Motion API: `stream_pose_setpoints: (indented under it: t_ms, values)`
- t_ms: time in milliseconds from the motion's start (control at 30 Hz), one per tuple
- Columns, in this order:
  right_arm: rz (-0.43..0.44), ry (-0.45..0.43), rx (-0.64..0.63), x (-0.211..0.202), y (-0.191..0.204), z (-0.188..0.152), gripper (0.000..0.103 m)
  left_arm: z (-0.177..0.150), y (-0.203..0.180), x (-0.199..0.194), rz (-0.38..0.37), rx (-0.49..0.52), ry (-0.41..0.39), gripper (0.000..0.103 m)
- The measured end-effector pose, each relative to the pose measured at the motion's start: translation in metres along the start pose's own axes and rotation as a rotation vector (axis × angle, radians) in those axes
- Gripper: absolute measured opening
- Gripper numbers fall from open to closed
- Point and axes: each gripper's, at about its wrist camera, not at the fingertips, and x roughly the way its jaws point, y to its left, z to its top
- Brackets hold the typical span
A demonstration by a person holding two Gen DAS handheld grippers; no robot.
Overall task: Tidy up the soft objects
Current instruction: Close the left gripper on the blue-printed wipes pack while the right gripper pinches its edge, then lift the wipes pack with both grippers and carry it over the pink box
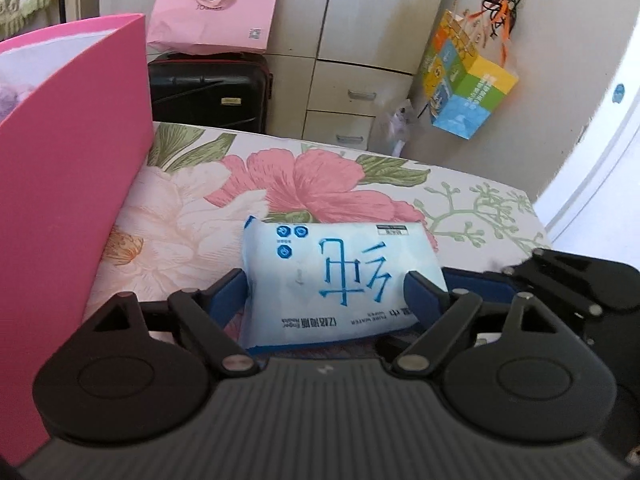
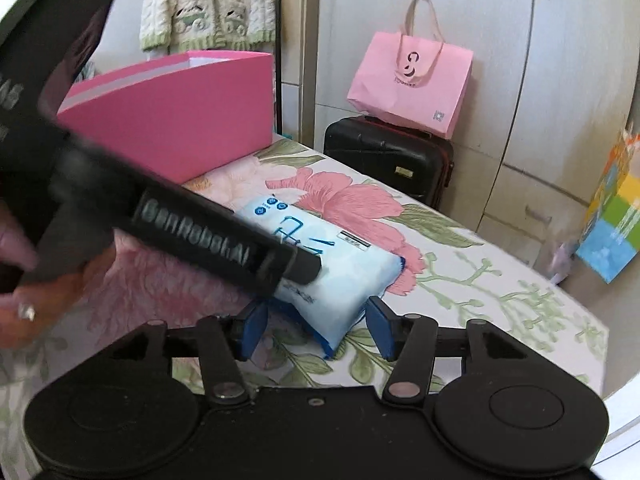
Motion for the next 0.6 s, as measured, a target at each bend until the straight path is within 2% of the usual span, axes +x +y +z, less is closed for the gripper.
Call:
stream_pose_setpoints:
  t_ms: [67,200,400,600]
  values:
    - [-0.002,-0.010,0.017,0.002,0.003,0.000,0.056,-0.001,-0.002,-0.001,-0.005,0.002,-0.004,0.079]
    - [-0.028,-0.027,0.024,0.003,0.013,-0.001,0.048,-0.002,-0.004,-0.004,-0.032,0.012,-0.001,0.078]
    - [-0.087,-0.045,0.064,-0.003,0.022,-0.001,0.043,-0.005,-0.002,-0.014,-0.082,0.020,0.003,0.077]
    - [-0.084,-0.066,0.113,-0.019,0.033,-0.003,0.043,-0.013,-0.011,-0.041,-0.055,0.091,-0.018,0.077]
